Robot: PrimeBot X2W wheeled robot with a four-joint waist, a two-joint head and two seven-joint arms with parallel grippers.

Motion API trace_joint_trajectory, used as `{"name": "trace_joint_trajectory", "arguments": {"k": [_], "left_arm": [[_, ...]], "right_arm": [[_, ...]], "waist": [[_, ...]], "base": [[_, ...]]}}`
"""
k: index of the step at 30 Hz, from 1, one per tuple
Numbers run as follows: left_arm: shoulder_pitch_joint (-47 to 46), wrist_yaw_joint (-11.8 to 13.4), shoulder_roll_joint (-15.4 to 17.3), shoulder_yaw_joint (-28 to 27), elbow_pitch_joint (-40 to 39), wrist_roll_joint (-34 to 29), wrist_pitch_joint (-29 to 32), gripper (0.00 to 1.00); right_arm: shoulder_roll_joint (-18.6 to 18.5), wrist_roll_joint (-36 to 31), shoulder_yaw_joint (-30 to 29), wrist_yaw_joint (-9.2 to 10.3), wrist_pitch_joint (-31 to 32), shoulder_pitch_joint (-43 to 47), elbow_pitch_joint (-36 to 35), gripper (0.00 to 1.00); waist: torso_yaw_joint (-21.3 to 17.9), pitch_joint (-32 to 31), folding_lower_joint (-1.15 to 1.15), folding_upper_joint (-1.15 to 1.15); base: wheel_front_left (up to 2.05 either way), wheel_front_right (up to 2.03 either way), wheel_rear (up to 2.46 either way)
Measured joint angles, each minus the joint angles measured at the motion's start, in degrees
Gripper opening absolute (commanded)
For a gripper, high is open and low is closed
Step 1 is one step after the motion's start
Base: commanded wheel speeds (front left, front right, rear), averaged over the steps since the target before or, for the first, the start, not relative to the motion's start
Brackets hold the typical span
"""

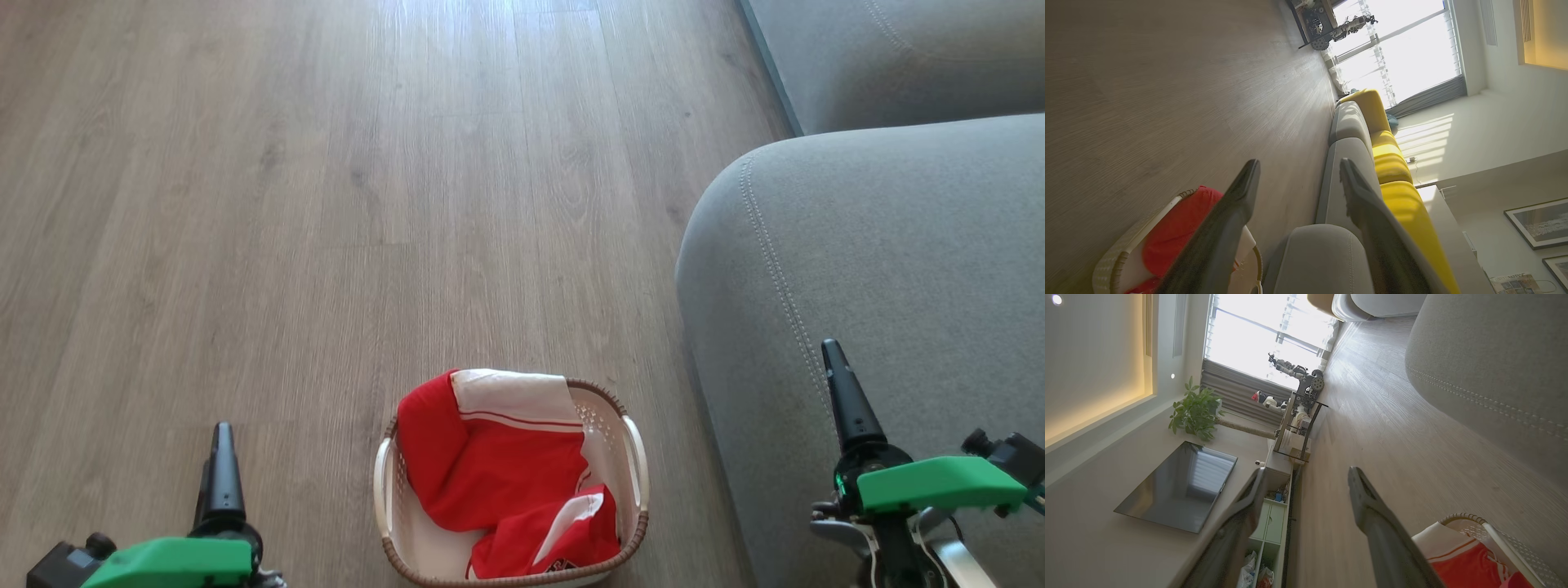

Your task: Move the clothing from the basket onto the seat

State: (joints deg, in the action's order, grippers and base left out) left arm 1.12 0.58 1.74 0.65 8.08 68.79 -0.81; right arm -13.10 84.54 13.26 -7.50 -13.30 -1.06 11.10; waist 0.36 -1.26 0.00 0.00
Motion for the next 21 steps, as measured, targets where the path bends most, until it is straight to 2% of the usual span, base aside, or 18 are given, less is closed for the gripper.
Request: {"name": "trace_joint_trajectory", "arguments": {"k": [12,21], "left_arm": [[0.19,0.03,0.03,1.78,-0.25,-12.61,-1.9,1.0],[1.58,0.48,0.05,2.05,-0.27,-19.14,-2.97,1.0]], "right_arm": [[1.33,-12.77,-1.6,0.0,-0.1,0.6,-0.65,1.0],[2.23,-20.73,-2.04,0.0,-0.4,0.66,-0.67,1.0]], "waist": [[0.08,-0.42,0.0,0.0],[0.04,-0.61,0.0,0.0]], "base": [[0.0,0.0,0.0],[0.0,0.0,0.0]]}}
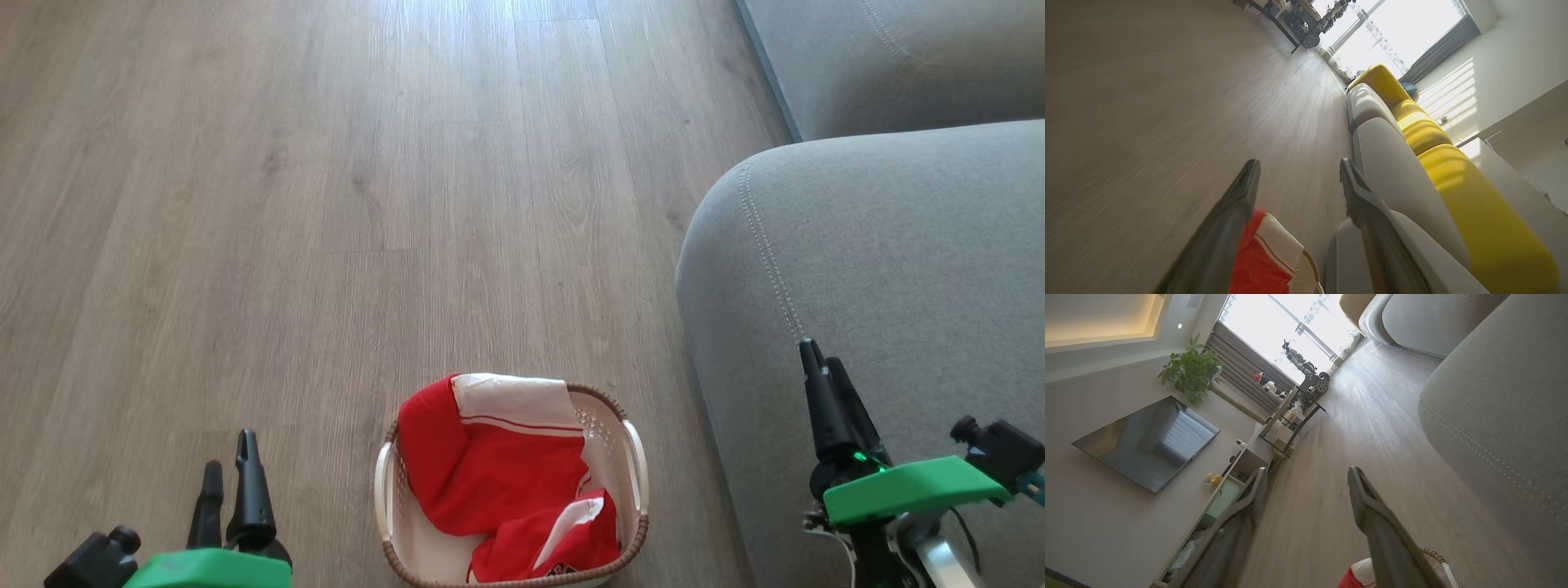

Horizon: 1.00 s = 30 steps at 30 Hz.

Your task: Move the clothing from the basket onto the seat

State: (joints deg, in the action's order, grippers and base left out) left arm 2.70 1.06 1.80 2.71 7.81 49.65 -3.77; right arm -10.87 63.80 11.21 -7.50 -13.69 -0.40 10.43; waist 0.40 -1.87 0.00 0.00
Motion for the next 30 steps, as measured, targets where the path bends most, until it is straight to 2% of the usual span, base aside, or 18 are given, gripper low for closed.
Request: {"name": "trace_joint_trajectory", "arguments": {"k": [30], "left_arm": [[0.87,0.46,0.42,2.83,0.98,-22.61,-5.24,1.0]], "right_arm": [[3.71,-27.07,-4.45,0.0,-0.18,1.1,2.25,1.0]], "waist": [[0.23,-0.26,0.0,0.0]], "base": [[0.0,0.0,0.0]]}}
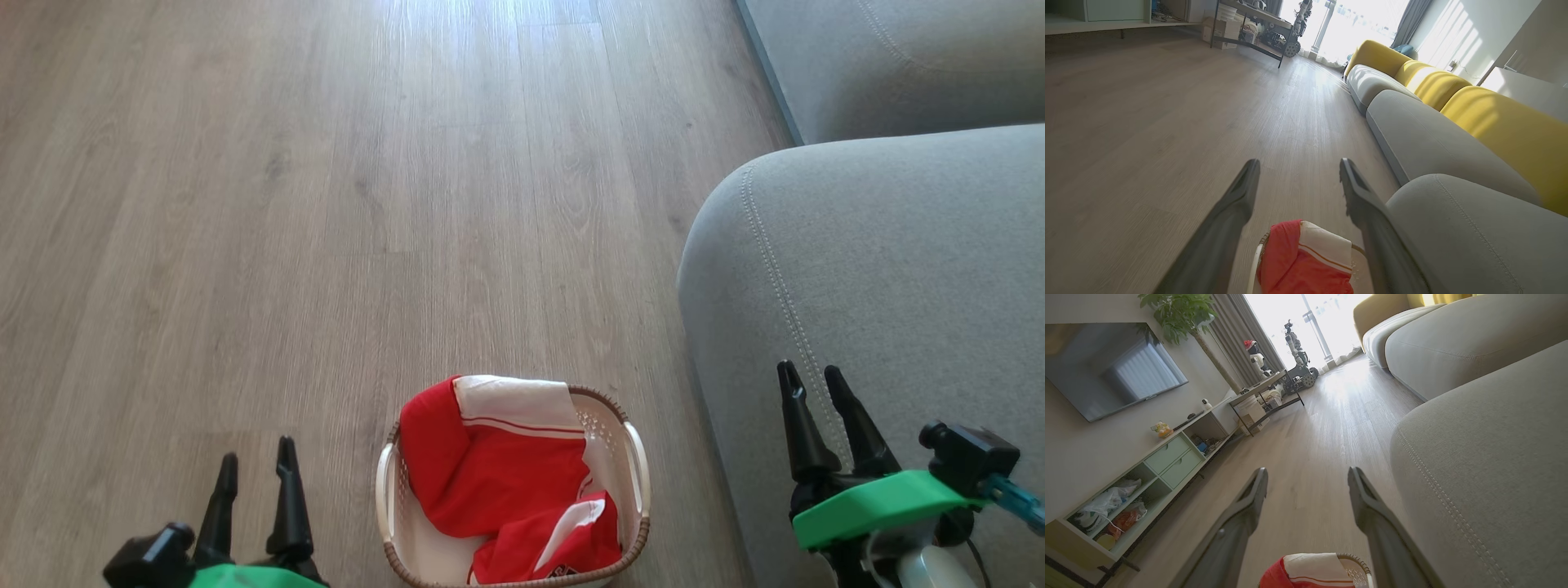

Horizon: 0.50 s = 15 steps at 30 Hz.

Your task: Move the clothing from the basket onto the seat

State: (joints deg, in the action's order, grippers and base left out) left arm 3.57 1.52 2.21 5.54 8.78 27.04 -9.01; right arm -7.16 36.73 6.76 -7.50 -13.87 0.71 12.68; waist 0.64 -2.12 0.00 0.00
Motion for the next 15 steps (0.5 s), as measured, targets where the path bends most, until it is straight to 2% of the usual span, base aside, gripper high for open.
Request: {"name": "trace_joint_trajectory", "arguments": {"k": [15], "left_arm": [[0.75,0.58,0.11,0.82,1.29,-8.64,-2.23,1.0]], "right_arm": [[1.68,-11.83,-1.86,0.0,-0.04,0.0,0.86,1.0]], "waist": [[0.05,-0.15,0.0,0.0]], "base": [[0.0,0.0,0.0]]}}
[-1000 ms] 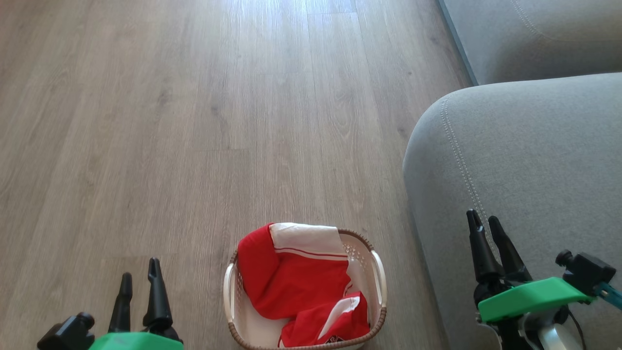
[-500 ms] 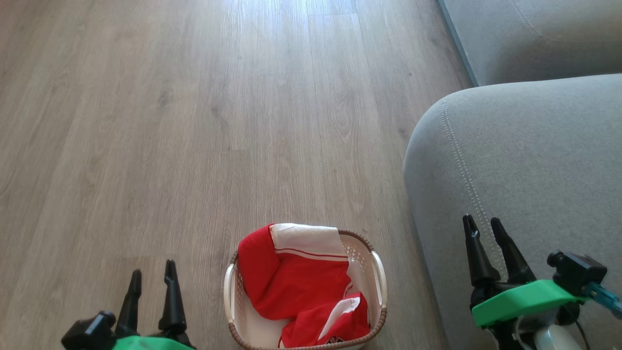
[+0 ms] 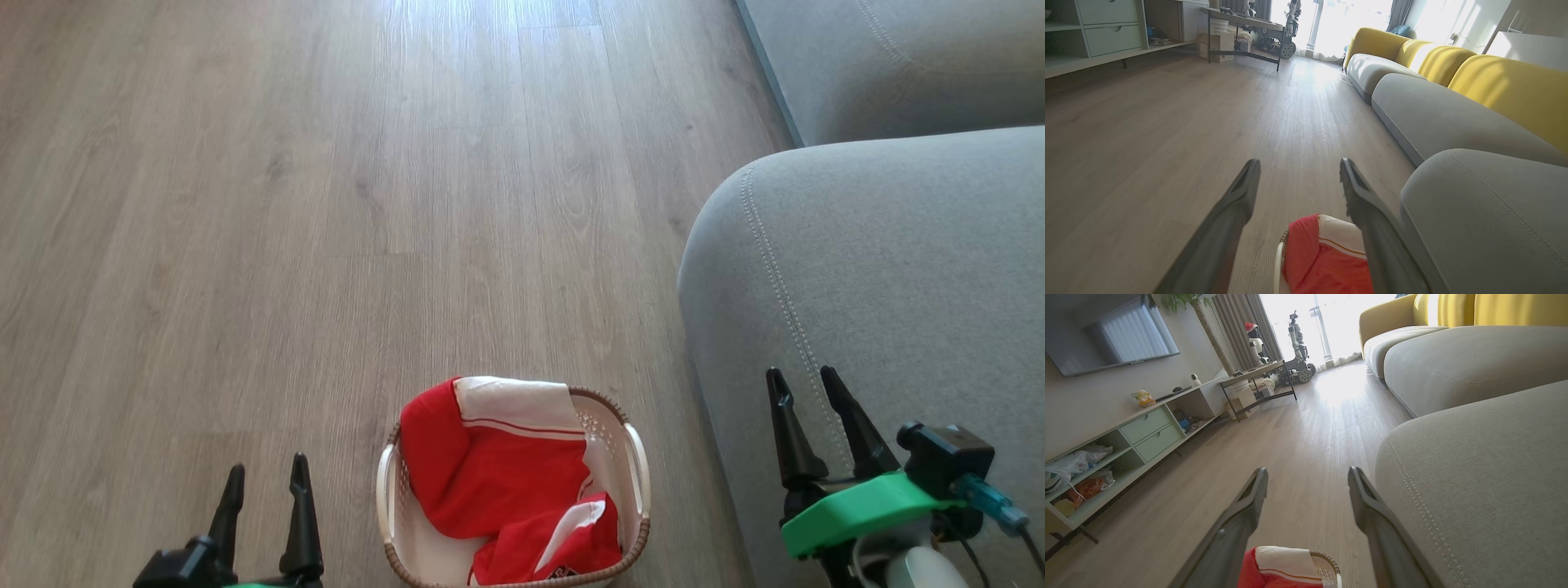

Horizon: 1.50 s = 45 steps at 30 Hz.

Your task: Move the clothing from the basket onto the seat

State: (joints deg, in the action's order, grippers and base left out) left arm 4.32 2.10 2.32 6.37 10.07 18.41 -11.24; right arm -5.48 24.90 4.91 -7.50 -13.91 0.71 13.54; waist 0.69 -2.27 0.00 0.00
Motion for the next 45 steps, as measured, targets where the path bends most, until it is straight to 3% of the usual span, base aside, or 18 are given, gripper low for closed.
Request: {"name": "trace_joint_trajectory", "arguments": {"k": [18,45], "left_arm": [[0.54,0.78,0.15,1.54,1.41,-11.58,-3.03,1.0],[1.67,0.94,0.19,1.79,1.82,-11.54,-3.03,1.0]], "right_arm": [[2.24,-15.75,-2.76,0.0,-0.41,0.03,0.34,1.0],[2.5,-16.27,-2.7,0.0,-0.47,1.38,0.32,1.0]], "waist": [[0.02,-0.39,0.0,0.0],[0.11,-0.5,0.0,0.0]], "base": [[0.0,0.0,0.0],[0.0,0.0,0.0]]}}
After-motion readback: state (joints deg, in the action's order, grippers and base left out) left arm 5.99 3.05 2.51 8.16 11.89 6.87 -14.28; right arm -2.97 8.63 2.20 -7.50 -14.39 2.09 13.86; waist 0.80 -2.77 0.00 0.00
